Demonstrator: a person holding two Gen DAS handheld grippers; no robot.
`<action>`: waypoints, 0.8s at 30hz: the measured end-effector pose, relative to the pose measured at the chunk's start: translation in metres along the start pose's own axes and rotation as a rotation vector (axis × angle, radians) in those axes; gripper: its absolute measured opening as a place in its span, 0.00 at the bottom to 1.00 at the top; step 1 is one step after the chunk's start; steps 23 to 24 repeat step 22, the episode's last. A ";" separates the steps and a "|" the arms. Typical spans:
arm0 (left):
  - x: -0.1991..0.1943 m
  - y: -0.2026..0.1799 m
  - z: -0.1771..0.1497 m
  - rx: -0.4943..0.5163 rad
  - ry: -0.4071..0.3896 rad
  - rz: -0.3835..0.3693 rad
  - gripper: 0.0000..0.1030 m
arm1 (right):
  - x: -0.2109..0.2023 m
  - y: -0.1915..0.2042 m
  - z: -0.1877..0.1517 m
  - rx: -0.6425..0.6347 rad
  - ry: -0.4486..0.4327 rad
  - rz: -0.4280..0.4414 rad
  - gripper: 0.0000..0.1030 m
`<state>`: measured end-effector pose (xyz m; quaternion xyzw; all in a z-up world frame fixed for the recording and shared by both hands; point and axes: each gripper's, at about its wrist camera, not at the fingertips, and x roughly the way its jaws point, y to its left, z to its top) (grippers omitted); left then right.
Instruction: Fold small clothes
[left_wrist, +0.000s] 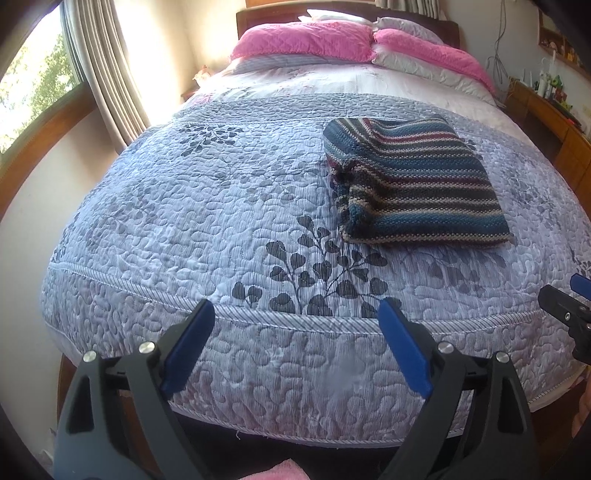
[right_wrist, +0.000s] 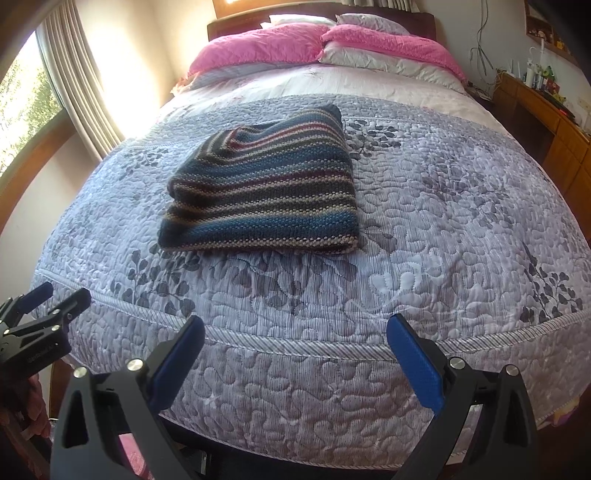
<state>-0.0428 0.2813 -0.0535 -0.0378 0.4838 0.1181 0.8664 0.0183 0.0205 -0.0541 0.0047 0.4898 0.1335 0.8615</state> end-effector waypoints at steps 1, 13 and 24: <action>0.001 0.000 0.000 0.000 0.001 0.000 0.87 | 0.000 0.000 0.000 -0.003 0.001 -0.001 0.96; 0.004 -0.001 0.000 0.006 0.004 0.007 0.87 | -0.004 0.001 0.001 -0.040 -0.052 -0.040 0.96; 0.004 -0.001 0.000 0.006 -0.001 0.010 0.87 | 0.002 -0.005 0.004 -0.019 -0.014 -0.048 0.96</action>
